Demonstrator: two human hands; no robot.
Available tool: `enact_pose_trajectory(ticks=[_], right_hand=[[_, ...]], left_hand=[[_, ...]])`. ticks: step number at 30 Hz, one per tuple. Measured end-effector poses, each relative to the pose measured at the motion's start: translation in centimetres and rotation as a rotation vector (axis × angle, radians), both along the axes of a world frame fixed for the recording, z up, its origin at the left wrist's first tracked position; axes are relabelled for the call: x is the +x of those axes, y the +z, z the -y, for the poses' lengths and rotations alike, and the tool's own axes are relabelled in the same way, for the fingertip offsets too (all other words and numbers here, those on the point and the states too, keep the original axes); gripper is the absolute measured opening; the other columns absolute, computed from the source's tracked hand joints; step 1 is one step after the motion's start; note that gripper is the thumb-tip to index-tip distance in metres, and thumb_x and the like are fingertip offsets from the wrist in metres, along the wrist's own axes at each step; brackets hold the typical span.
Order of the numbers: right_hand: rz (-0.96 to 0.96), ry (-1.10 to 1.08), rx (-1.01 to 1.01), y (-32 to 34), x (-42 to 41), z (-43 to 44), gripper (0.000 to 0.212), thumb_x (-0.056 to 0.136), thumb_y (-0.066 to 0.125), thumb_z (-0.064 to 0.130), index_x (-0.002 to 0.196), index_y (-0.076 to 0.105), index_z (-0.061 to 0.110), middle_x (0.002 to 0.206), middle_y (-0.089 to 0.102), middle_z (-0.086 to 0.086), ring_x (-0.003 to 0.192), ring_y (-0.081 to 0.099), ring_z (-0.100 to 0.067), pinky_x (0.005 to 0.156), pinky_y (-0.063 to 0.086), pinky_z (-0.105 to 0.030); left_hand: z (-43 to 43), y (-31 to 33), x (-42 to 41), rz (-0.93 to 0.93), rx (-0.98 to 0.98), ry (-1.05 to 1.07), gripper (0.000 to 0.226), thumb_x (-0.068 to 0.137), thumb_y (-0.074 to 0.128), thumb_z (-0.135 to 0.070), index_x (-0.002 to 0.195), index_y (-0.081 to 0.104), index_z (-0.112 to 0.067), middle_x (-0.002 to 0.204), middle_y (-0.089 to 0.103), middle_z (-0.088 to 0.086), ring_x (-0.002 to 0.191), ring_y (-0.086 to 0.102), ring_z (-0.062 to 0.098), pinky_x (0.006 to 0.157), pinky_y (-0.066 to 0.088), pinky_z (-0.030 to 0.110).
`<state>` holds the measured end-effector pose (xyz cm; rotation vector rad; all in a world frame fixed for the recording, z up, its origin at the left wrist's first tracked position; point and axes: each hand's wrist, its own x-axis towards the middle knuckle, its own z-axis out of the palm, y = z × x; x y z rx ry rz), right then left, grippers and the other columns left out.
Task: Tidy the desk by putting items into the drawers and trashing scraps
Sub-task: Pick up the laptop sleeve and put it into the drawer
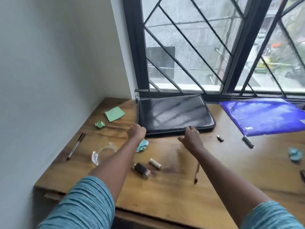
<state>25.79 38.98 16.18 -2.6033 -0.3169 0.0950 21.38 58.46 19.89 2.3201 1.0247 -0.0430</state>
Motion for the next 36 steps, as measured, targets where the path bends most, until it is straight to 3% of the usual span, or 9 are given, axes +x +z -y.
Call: enact_pose_trajectory(ticks=[6,11,17,19,21,24,27,32,36], right_hand=[[0.145,0.272,-0.332,-2.4,5.9,-1.2,0.075,0.074,0.071,0.046,0.132,0.04,0.012,0.148,0.028,-0.014,0.136,0.027,-0.033,0.112,0.025,-0.043],[0.126,0.347,-0.429,-3.4,8.3,-1.2,0.086,0.072,0.067,0.053,0.139,0.031,0.014,0.143,0.031,-0.012,0.132,0.028,-0.034,0.108,0.027,-0.047],[0.136,0.336,-0.529,-5.4,8.9,-0.8,0.099,0.042,0.081,0.063,0.116,0.049,0.005,0.11,0.062,-0.026,0.096,0.062,-0.047,0.073,0.054,-0.058],[0.16,0.34,-0.542,-5.3,8.8,-1.1,0.093,0.047,0.082,0.057,0.116,0.044,0.008,0.108,0.063,-0.026,0.093,0.063,-0.046,0.072,0.052,-0.056],[0.254,0.319,-0.587,-4.5,8.4,-1.7,0.073,0.059,0.081,0.034,0.116,0.042,0.009,0.104,0.062,-0.028,0.09,0.062,-0.047,0.07,0.051,-0.056],[0.387,0.246,-0.591,-3.1,8.0,-2.5,0.052,0.07,0.057,0.002,0.119,0.04,0.008,0.1,0.061,-0.031,0.089,0.06,-0.047,0.069,0.049,-0.053],[0.456,0.236,-0.538,-1.6,8.0,-2.3,0.049,0.073,0.053,0.004,0.12,0.039,0.009,0.096,0.06,-0.026,0.087,0.059,-0.04,0.071,0.048,-0.047],[0.631,0.248,-0.38,1.6,7.4,-1.1,0.035,0.072,0.039,0.012,0.106,0.045,0.012,0.082,0.063,-0.014,0.076,0.064,-0.032,0.06,0.053,-0.039],[0.748,0.24,-0.347,3.9,4.4,-0.7,0.025,0.07,0.047,0.013,0.095,0.048,0.014,0.072,0.06,-0.008,0.065,0.064,-0.028,0.049,0.05,-0.034]], left_hand=[[-1.4,-1.0,5.5,-0.082,-0.143,0.074,0.038,0.093,0.036,-0.004,0.125,0.053,0.006,0.135,0.051,0.022,0.123,0.05,0.037,0.1,0.042,0.036],[-1.4,-1.3,7.0,-0.052,-0.286,0.203,0.045,0.093,0.038,-0.015,0.134,0.046,0.002,0.143,0.043,0.02,0.13,0.042,0.035,0.105,0.038,0.036],[-2.3,-0.3,8.1,0.035,-0.584,0.216,0.059,0.096,0.049,-0.037,0.14,0.039,0.001,0.151,0.034,0.013,0.139,0.033,0.028,0.112,0.027,0.034],[-2.7,-0.6,8.3,0.064,-0.557,0.22,0.067,0.093,0.05,-0.046,0.138,0.041,0.003,0.149,0.037,0.015,0.137,0.035,0.031,0.111,0.029,0.036],[-2.6,-0.2,8.0,0.088,-0.486,0.226,0.072,0.092,0.043,-0.055,0.135,0.045,0.003,0.144,0.044,0.017,0.132,0.042,0.033,0.107,0.035,0.037],[-2.3,0.8,7.9,0.151,-0.389,0.209,0.068,0.094,0.038,-0.056,0.125,0.053,0.003,0.131,0.056,0.019,0.119,0.053,0.035,0.095,0.043,0.036],[-1.6,2.8,7.4,0.219,-0.242,0.218,0.063,0.095,0.041,-0.052,0.115,0.06,0.004,0.12,0.062,0.019,0.109,0.059,0.036,0.085,0.047,0.037],[-0.9,5.9,5.9,0.314,-0.197,0.226,0.057,0.097,0.041,-0.044,0.116,0.06,0.006,0.123,0.062,0.019,0.111,0.059,0.035,0.087,0.047,0.037],[-1.0,8.4,3.1,0.405,-0.183,0.21,0.048,0.095,0.042,-0.033,0.11,0.065,0.006,0.118,0.064,0.022,0.109,0.06,0.036,0.086,0.046,0.037]])
